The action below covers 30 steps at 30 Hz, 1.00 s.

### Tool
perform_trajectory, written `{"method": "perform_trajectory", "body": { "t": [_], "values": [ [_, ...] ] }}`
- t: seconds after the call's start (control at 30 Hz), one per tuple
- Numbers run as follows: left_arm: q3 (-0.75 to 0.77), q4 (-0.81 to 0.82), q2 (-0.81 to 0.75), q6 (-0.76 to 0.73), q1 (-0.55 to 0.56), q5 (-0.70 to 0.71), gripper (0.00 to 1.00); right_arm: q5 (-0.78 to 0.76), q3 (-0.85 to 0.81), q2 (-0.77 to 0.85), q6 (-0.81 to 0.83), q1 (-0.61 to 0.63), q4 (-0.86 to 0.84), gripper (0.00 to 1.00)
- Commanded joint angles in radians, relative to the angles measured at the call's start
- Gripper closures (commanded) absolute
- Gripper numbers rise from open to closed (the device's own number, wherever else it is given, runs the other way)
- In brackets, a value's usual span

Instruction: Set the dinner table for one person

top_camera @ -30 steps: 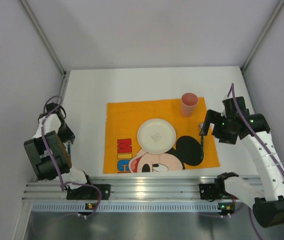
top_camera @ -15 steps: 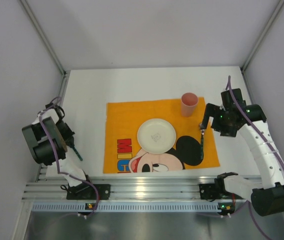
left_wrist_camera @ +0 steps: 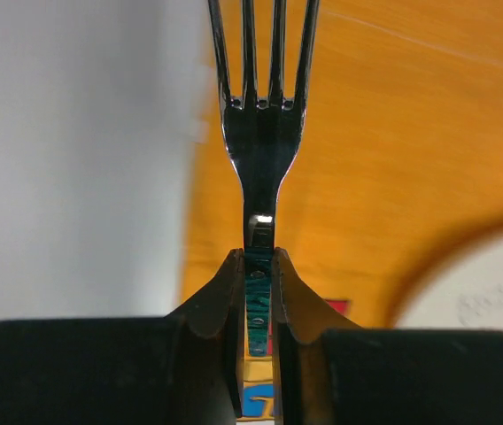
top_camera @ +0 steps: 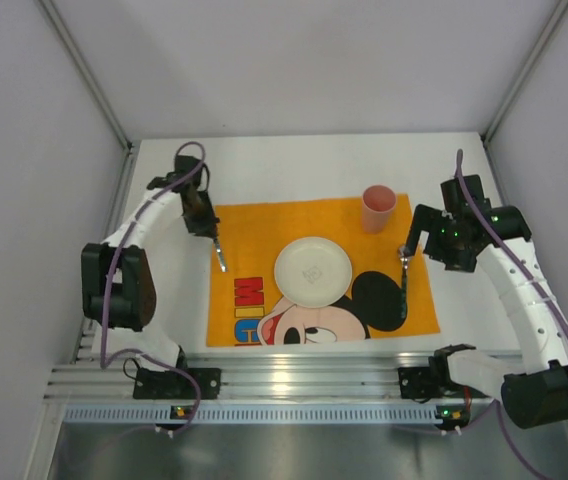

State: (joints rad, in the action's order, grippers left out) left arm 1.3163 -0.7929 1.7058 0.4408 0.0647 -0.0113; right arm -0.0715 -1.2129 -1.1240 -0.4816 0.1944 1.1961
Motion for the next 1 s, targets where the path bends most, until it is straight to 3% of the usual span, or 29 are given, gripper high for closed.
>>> {"method": "perform_trajectory", "body": {
  "t": [0.0, 0.2, 0.47, 0.6, 0.63, 0.73, 0.83, 0.97],
  "values": [
    [-0.024, -0.008, -0.094, 0.151, 0.172, -0.05, 1.0, -0.033, -0.043, 0.001, -0.011, 0.007, -0.017, 0.0],
    [-0.124, 0.046, -0.031, 0.234, 0.316, -0.046, 1.0, -0.039, -0.034, 0.013, -0.011, 0.008, -0.001, 0.0],
    [-0.204, 0.102, -0.022, 0.254, 0.386, -0.026, 1.0, -0.042, 0.004, 0.047, -0.012, 0.007, 0.014, 0.0],
    [-0.233, 0.124, -0.018, 0.225, 0.412, -0.012, 0.8, -0.048, 0.015, 0.053, -0.009, 0.007, 0.017, 0.0],
    [-0.233, 0.124, -0.018, 0.223, 0.417, -0.004, 0.71, -0.047, 0.016, 0.052, -0.008, 0.008, 0.016, 0.0],
    [-0.229, 0.113, -0.035, 0.22, 0.437, 0.004, 0.59, -0.034, 0.018, 0.038, 0.0, 0.007, 0.01, 0.0],
    [-0.227, 0.086, -0.086, 0.219, 0.449, 0.048, 0.57, 0.004, -0.01, 0.02, 0.021, 0.007, -0.018, 0.0],
    [-0.192, 0.023, -0.202, 0.207, 0.451, 0.091, 0.53, 0.099, -0.169, -0.02, 0.054, 0.007, -0.027, 0.0]
  ]
}}
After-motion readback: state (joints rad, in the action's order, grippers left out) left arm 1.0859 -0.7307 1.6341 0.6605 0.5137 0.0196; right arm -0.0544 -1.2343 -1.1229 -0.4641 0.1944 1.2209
